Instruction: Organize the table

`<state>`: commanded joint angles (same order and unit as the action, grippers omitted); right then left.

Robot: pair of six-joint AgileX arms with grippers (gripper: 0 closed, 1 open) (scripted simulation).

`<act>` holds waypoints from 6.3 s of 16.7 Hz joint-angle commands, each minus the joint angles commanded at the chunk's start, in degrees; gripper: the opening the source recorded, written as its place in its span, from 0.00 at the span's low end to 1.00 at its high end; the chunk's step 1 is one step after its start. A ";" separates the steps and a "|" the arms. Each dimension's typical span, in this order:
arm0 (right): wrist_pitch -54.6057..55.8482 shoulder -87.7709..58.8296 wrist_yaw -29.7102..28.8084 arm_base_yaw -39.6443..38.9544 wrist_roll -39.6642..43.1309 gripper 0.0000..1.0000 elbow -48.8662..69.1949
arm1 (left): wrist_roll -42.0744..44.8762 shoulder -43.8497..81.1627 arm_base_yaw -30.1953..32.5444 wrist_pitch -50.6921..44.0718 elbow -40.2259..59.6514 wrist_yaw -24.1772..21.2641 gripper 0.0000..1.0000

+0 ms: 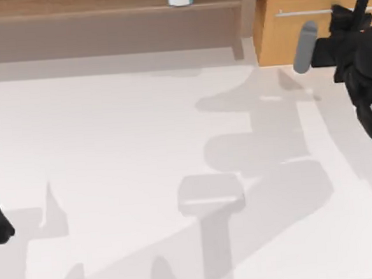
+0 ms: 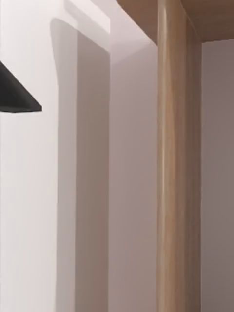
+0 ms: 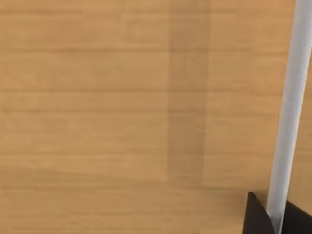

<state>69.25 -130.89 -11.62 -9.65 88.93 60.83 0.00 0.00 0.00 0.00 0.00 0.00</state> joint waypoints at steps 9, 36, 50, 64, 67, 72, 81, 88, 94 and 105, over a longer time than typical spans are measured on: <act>-1.31 -0.97 0.33 0.23 -0.04 0.23 2.42 | 0.00 0.00 0.00 0.00 0.00 0.00 1.00; 2.49 2.24 0.22 -0.80 -0.58 1.00 -4.35 | 0.00 0.00 0.00 0.00 0.00 0.00 1.00; 4.01 3.61 -1.20 -4.57 -4.36 1.00 -9.28 | 0.00 0.00 0.00 0.00 0.00 0.00 1.00; -18.87 0.92 -18.70 -28.27 -64.37 1.00 18.00 | 0.00 0.00 0.00 0.00 0.00 0.00 1.00; -26.18 -0.28 -24.21 -29.23 -76.86 1.00 27.12 | 0.00 0.00 0.00 0.00 0.00 0.00 1.00; -33.77 -1.26 -29.88 -30.11 -88.10 1.00 36.09 | 0.00 0.00 0.00 0.00 0.00 0.00 1.00; -35.44 -2.94 -29.29 -29.31 -88.50 1.00 39.48 | 0.00 0.00 0.00 0.00 0.00 0.00 1.00; -36.73 -4.69 -28.70 -28.69 -88.49 1.00 42.52 | 0.00 0.00 0.00 0.00 0.00 0.00 1.00; -36.73 -4.69 -28.70 -28.69 -88.49 0.55 42.52 | 0.00 0.00 0.00 0.00 0.00 0.00 1.00; -36.73 -4.69 -28.70 -28.69 -88.49 0.00 42.52 | 0.00 0.00 0.00 0.00 0.00 0.00 1.00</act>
<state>32.52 -135.58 -40.32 -38.34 0.43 103.35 0.00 0.00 0.00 0.00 0.00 0.00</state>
